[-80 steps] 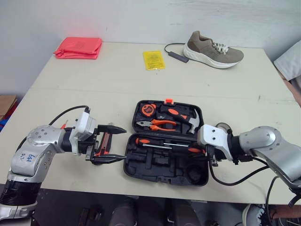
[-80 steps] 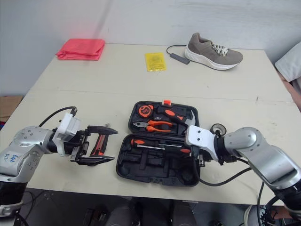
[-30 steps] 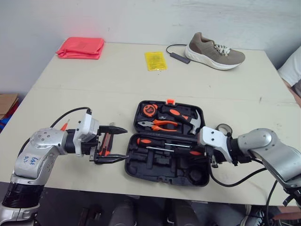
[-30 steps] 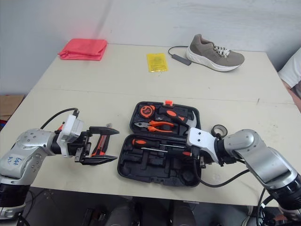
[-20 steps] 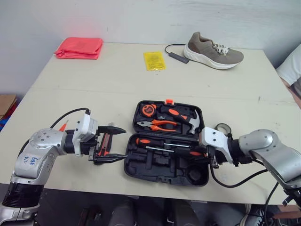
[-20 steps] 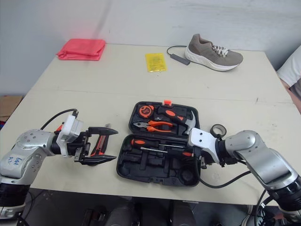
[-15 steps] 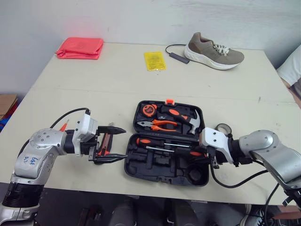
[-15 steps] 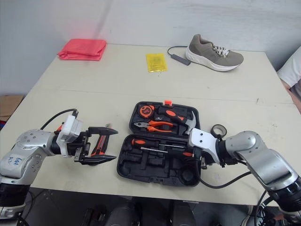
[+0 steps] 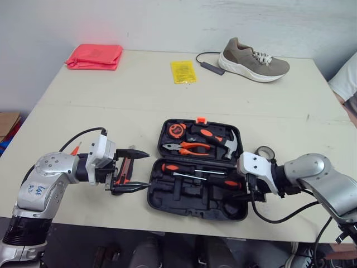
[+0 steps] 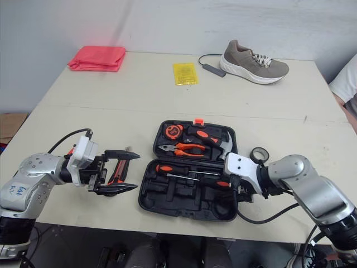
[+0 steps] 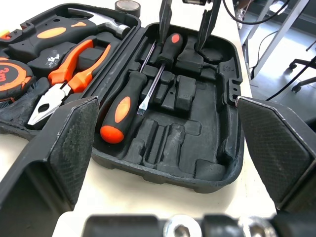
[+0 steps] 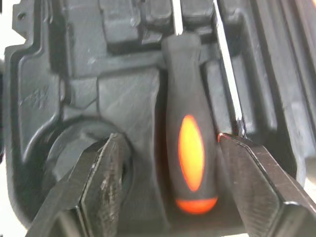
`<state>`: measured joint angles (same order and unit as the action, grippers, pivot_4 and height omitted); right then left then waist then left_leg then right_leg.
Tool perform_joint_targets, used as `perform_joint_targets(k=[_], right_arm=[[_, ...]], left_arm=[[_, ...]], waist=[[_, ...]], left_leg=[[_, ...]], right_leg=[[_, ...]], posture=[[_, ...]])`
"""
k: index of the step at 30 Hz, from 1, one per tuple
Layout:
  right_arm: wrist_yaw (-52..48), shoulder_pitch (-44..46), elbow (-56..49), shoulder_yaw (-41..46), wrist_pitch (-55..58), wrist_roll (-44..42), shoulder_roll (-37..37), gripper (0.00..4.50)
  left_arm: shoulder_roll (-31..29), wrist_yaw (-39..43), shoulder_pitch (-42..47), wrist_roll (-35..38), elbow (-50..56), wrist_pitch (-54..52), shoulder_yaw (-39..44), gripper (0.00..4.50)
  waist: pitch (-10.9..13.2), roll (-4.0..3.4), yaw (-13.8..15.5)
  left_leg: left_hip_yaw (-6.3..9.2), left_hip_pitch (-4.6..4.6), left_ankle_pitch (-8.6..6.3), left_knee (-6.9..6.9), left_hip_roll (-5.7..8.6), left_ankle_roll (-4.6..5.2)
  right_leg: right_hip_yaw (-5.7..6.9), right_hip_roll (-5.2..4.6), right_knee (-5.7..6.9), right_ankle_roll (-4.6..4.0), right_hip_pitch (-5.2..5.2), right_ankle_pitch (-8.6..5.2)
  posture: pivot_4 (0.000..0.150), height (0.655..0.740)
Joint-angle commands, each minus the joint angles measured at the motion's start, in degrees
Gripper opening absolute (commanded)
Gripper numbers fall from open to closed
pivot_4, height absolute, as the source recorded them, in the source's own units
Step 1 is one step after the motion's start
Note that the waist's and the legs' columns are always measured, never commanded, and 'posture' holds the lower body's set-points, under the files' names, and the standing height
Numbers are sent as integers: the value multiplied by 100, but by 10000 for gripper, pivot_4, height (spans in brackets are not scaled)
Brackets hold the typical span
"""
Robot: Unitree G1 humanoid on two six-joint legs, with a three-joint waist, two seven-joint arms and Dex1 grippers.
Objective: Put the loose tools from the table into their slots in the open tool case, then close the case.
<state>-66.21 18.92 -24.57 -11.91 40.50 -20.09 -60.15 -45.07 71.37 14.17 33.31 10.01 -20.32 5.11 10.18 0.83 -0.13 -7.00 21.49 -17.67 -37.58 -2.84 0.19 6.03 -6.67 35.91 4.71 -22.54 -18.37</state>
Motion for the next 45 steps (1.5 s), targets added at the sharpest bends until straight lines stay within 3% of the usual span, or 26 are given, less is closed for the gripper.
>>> perform_joint_targets(k=[1,5,10,13,18,26,35,41,45], right_arm=[[-197,28,-161,529,-41,-218,-263,33481],[-283,-200,-64,1109,-219,-418,-386,33481],[-74,-693,-161,1928,-762,-1275,700,33481],[47,-918,-54,1776,-1535,-1155,1472,25428],[245,-981,427,1081,-2366,-372,2005,317],[255,-761,1240,456,-2950,268,2251,317],[556,-754,1339,-122,-2040,829,1997,317],[1009,-530,992,-440,-742,904,1926,317],[928,-501,735,-263,-1022,542,2123,317]], left_arm=[[-8,50,52,-4,-38,78,54,45000],[6,48,72,-13,-58,110,41,45000],[52,48,135,54,5,93,-1,45000],[136,15,210,-2,22,159,-80,45000],[174,76,253,-8,26,187,-165,45000],[158,127,232,-22,45,200,-195,45000],[54,71,162,-46,190,76,-204,45000],[38,-29,196,-46,331,-71,-208,45000],[73,-167,246,-94,316,-24,-143,45000]], waist=[[0,0,1],[1,-1,3],[2,3,8],[2,3,3],[3,3,-3],[3,2,-4],[-2,6,-15],[-40,38,-26],[-63,64,-27]], left_leg=[[0,0,0,0,0,0],[0,0,0,1,-2,0],[0,0,0,4,-2,-1],[-3,-3,1,1,0,-3],[-7,-2,1,-1,3,-2],[-9,-3,1,-5,2,-2],[-8,-16,1,-6,-2,-3],[-5,-28,-1,-6,-13,-7],[-3,-31,-8,-6,-31,-20]], right_leg=[[0,0,0,0,0,0],[-1,-1,-2,0,0,0],[0,2,-2,0,2,0],[0,7,4,0,3,0],[1,11,6,1,0,0],[7,12,9,1,-1,0],[1,11,13,0,8,0],[-9,-1,11,-6,19,1],[-5,5,10,-21,19,0]], posture=[[1500,7400],[1500,7400],[1500,7400],[1500,7400],[1500,7400],[1500,7400],[1500,7400],[1500,7400],[1500,7400]])
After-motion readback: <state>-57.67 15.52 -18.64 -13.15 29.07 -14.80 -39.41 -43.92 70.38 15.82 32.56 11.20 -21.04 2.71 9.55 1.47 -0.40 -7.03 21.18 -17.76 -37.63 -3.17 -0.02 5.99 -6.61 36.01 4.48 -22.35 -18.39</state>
